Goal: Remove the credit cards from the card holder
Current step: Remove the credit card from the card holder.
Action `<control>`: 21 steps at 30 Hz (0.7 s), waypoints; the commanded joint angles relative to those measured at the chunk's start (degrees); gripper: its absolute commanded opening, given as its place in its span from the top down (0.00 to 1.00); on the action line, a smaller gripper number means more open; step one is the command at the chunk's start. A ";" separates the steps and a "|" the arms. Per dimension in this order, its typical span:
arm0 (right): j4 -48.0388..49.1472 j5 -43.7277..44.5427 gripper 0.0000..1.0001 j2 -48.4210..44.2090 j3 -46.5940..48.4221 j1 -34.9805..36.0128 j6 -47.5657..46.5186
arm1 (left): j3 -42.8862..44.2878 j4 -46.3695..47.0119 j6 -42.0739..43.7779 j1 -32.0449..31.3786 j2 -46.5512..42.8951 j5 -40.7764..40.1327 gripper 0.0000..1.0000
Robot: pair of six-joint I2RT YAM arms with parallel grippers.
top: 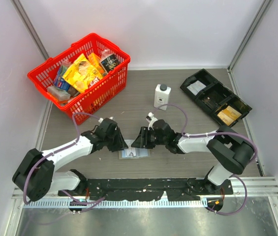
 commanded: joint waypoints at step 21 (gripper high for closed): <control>23.51 -7.24 0.71 11.50 -5.36 -2.89 9.34 | -8.70 9.69 -5.29 6.65 1.57 7.49 0.71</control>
